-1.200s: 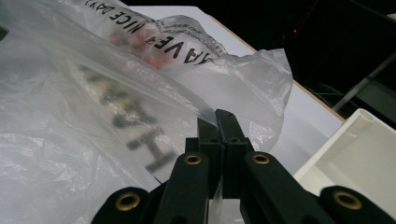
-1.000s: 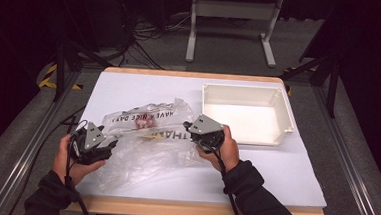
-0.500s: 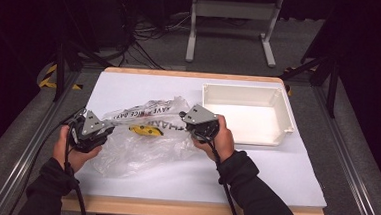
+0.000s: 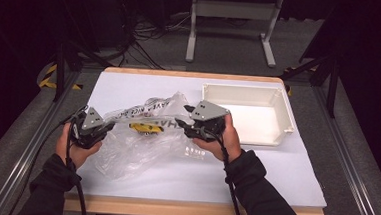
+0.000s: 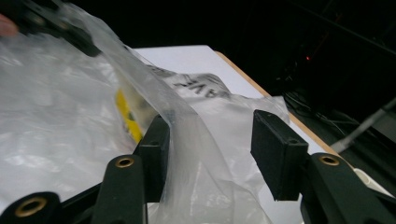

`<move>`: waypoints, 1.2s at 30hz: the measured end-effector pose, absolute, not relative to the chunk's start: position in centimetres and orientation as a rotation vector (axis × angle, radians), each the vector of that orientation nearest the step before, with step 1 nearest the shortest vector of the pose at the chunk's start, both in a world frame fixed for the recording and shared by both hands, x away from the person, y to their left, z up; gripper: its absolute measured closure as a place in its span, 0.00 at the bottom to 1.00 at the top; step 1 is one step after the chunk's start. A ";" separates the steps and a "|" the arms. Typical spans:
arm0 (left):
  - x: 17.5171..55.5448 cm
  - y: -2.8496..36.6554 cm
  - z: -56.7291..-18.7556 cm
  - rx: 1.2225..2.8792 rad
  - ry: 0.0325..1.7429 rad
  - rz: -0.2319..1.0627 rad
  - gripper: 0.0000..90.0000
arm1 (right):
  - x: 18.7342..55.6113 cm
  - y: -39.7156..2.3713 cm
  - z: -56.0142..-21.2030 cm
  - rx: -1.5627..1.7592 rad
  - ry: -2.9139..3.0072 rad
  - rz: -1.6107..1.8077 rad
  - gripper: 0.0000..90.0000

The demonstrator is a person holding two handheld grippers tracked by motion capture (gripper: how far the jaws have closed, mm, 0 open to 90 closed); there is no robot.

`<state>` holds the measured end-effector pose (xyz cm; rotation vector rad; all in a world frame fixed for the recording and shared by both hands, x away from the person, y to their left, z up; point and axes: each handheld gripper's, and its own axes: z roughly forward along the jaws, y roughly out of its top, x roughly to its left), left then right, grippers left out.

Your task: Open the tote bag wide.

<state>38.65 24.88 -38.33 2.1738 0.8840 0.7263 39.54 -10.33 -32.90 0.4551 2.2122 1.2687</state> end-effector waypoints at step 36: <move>38.3 22.0 -37.4 2.249 0.792 0.730 0.98 | 35.6 -9.6 -30.7 0.258 2.268 1.337 0.76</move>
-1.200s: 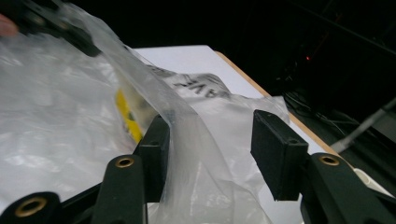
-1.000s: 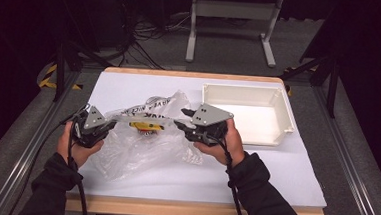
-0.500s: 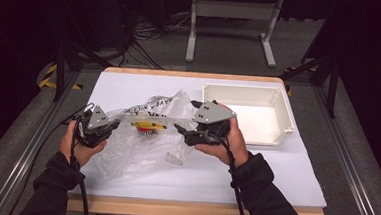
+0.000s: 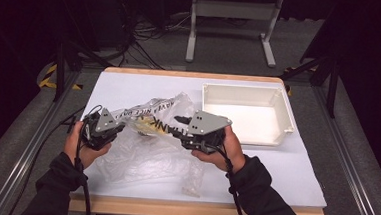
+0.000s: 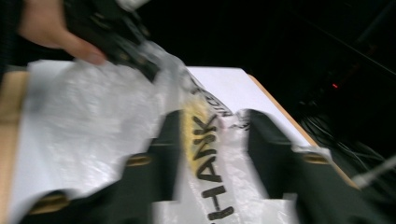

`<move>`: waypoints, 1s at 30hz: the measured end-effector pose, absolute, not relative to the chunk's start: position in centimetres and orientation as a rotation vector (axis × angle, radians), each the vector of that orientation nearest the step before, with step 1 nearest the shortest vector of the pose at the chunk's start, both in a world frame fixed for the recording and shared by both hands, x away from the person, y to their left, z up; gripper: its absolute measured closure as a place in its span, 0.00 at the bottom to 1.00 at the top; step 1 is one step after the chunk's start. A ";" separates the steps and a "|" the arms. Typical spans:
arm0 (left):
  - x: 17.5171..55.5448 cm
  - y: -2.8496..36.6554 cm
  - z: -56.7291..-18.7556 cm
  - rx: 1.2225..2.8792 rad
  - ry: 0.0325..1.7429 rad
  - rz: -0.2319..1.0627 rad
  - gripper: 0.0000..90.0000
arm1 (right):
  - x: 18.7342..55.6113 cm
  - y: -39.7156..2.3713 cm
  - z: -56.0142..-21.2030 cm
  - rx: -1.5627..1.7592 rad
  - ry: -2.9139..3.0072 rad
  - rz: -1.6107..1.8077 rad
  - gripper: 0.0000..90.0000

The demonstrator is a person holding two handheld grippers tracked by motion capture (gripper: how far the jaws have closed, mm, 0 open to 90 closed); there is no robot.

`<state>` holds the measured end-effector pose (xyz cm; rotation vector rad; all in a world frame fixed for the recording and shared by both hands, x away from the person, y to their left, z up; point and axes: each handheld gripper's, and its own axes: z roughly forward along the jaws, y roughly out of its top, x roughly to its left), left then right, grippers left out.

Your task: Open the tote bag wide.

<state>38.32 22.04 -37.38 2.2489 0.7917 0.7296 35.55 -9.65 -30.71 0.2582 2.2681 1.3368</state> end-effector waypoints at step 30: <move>39.7 23.2 -37.2 2.178 0.864 0.754 0.85 | 40.6 -5.7 -38.6 0.374 2.423 0.835 0.75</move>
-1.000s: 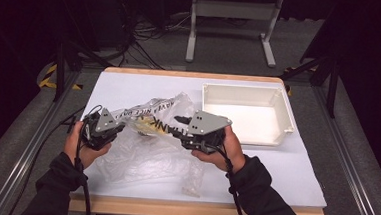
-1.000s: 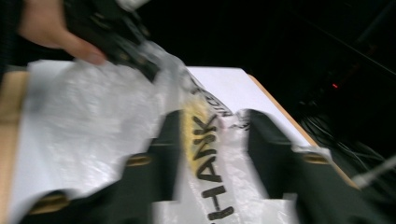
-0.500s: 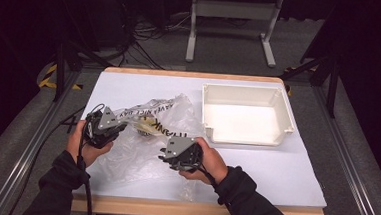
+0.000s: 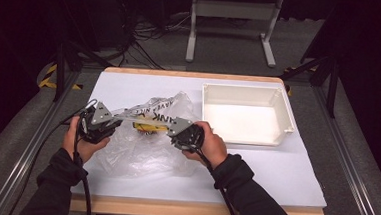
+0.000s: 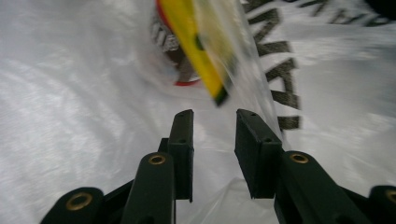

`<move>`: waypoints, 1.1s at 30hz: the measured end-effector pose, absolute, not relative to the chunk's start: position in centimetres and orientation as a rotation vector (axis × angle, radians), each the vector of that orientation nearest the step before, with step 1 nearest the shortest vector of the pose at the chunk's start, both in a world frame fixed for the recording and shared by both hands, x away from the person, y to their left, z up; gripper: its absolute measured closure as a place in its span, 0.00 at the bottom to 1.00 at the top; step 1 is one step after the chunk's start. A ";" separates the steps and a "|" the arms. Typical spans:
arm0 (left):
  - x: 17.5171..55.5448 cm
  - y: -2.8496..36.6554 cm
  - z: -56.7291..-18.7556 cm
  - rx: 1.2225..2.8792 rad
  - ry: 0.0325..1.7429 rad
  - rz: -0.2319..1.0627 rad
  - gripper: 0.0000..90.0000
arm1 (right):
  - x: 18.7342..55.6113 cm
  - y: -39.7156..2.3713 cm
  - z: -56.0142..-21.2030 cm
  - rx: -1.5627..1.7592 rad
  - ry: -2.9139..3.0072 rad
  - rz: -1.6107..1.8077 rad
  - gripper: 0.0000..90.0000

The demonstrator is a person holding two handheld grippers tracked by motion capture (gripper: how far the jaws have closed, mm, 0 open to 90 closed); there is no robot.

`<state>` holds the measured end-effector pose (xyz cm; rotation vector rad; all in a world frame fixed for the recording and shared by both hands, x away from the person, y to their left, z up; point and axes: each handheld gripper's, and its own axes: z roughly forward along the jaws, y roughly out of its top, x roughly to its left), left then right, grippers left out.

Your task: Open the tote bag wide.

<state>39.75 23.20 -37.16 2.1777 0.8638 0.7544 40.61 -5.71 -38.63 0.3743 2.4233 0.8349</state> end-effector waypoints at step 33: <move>39.4 24.7 -37.3 2.195 0.894 0.834 0.69 | 44.5 -4.2 -36.9 0.461 2.355 0.794 0.99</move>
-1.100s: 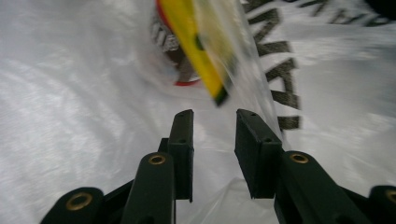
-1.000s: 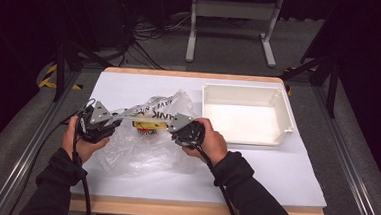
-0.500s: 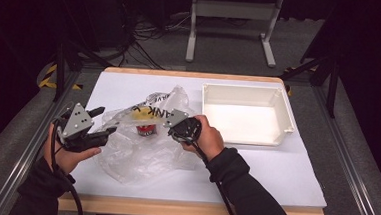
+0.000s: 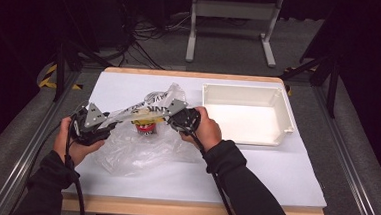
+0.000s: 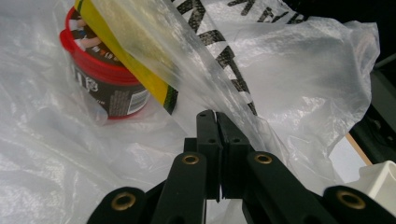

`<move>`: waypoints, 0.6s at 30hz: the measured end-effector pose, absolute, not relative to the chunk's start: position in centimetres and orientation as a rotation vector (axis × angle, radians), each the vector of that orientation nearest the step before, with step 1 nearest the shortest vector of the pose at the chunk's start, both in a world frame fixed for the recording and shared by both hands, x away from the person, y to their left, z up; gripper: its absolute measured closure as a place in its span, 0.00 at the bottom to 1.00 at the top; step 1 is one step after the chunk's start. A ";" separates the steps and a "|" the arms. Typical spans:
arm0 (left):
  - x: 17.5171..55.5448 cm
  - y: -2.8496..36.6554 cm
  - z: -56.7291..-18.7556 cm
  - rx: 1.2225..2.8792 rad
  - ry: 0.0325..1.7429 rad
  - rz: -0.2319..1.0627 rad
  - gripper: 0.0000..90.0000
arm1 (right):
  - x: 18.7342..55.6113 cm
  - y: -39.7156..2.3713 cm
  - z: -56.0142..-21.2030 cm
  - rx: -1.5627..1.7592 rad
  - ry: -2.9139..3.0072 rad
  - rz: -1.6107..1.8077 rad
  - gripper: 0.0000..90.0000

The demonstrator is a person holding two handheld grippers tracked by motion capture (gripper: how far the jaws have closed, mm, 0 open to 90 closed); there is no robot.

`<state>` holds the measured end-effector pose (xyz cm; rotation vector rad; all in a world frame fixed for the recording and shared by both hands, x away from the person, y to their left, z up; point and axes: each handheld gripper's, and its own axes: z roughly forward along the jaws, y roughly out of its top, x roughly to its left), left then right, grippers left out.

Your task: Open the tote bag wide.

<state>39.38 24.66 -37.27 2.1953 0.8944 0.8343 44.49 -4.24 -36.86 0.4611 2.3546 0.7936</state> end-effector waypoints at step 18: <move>44.2 25.5 -40.4 2.201 1.039 0.777 0.75 | 48.4 -2.4 -37.4 0.548 2.387 0.639 0.96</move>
